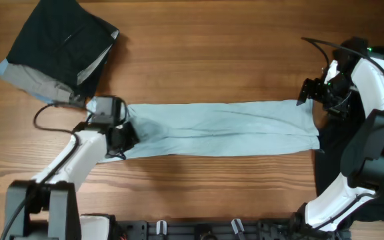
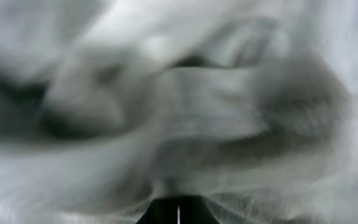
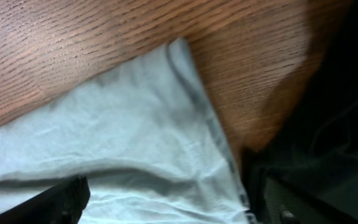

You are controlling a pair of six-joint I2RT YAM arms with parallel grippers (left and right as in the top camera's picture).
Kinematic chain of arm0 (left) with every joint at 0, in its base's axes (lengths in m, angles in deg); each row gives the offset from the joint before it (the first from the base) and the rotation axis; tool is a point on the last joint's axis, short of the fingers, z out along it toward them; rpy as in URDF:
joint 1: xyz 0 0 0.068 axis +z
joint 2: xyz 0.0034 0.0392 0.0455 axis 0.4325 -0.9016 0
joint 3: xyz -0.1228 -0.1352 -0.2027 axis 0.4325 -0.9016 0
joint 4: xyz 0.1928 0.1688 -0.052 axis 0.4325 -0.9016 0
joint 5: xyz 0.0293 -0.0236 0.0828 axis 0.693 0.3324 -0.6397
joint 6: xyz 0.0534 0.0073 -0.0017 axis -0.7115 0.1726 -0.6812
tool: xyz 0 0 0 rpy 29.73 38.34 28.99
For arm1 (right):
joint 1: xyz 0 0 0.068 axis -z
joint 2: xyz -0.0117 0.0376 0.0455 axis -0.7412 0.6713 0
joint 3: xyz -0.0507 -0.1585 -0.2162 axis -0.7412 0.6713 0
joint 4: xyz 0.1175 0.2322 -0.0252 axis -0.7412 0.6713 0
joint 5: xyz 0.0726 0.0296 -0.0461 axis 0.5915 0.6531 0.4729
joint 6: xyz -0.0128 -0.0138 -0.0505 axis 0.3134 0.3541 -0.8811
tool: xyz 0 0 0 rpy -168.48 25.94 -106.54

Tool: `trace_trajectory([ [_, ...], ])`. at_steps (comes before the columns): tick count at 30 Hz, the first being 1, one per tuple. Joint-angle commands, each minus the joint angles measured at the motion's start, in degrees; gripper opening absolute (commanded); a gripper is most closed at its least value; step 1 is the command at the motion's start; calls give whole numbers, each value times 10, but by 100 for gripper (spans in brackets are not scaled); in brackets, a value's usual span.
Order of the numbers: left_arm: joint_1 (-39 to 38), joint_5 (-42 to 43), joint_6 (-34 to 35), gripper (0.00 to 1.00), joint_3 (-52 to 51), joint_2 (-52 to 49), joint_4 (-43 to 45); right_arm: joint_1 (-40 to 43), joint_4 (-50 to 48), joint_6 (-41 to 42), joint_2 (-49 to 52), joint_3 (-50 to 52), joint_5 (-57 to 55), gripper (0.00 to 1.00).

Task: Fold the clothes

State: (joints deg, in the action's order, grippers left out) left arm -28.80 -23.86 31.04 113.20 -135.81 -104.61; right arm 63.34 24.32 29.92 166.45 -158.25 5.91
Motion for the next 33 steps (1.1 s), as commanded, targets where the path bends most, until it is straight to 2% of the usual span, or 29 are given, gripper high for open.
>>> trace_trajectory([
  [1, 90, -92, 61, 4, -48, -26, -6, 0, 2, -38, 4, 4, 54, 100],
  [6, 183, -26, 43, 4, -48, -26, 0, -3, -4, -60, 4, 41, 94, 100],
  [15, 192, -9, 37, 4, -48, -26, 3, -34, -35, -100, 6, 148, 153, 100],
  [17, 192, -2, 31, 7, -47, -26, 3, -40, -46, -98, 6, 175, 153, 99],
  [18, 192, 9, 16, 11, -46, -26, 3, -43, -54, -95, 6, 186, 164, 97],
  [20, 191, 29, -13, 19, -40, -26, 2, -47, -67, -97, 6, 207, 192, 88],
  [21, 192, 41, -25, 23, -36, -25, 2, -49, -73, -96, 6, 216, 196, 78],
  [22, 192, 48, -33, 25, -32, -24, 0, -50, -79, -96, 6, 223, 196, 50],
  [23, 192, 55, -38, 25, -28, -22, -2, -51, -82, -96, 6, 226, 196, 27],
  [24, 192, 61, -39, 26, -21, -19, -7, -50, -86, -94, 6, 226, 199, 8],
  [25, 191, 66, -39, 26, -15, -15, -13, -50, -89, -95, 6, 226, 208, 4],
  [31, 191, 85, -84, 26, 54, 38, -98, -27, -76, -79, -5, 170, 213, 4],
  [33, 191, 84, -99, 28, 80, 62, -134, -8, -55, -46, -6, 132, 188, 4],
])
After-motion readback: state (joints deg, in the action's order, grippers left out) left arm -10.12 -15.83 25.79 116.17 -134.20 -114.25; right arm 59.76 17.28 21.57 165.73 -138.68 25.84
